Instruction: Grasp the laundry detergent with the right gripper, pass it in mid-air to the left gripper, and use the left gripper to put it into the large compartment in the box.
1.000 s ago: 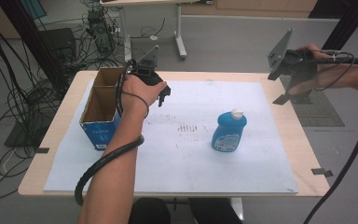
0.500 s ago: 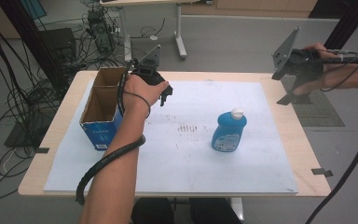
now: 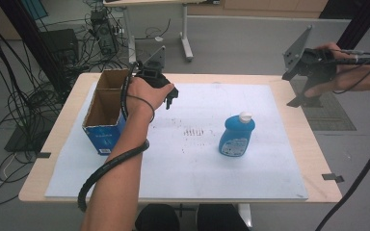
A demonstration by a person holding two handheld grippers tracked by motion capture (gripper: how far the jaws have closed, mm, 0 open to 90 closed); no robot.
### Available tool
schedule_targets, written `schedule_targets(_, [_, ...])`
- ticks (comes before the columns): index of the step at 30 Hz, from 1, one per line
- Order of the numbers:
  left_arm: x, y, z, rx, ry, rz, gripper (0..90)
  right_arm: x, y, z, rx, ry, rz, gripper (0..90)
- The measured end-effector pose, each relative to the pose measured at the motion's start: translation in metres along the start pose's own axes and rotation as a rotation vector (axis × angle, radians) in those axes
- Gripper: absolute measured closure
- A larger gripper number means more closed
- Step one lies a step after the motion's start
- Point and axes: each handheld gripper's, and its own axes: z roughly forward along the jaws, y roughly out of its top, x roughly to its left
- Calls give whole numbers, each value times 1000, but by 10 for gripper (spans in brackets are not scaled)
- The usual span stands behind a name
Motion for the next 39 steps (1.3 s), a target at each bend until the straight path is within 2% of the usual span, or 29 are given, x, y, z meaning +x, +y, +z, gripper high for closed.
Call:
schedule_targets(7, [2, -2, 0, 0, 0, -3, 73, 5, -6, 12, -35, 18, 20, 94])
schedule_targets(18, [4, -5, 4, 1, -7, -6, 73, 19, -19, 60, -89, 68, 38, 81])
schedule_targets(26, [0, -5, 10, 9, -15, 7, 72, 27, -31, 86, -124, 63, 64, 77])
schedule_targets(35, [-8, -2, 10, 2, -17, 21, 72, 35, -47, 108, -220, 66, 118, 56])
schedule_targets(39, [-10, -1, 12, 4, -14, 24, 72, 43, -52, 126, -283, 78, 138, 53])
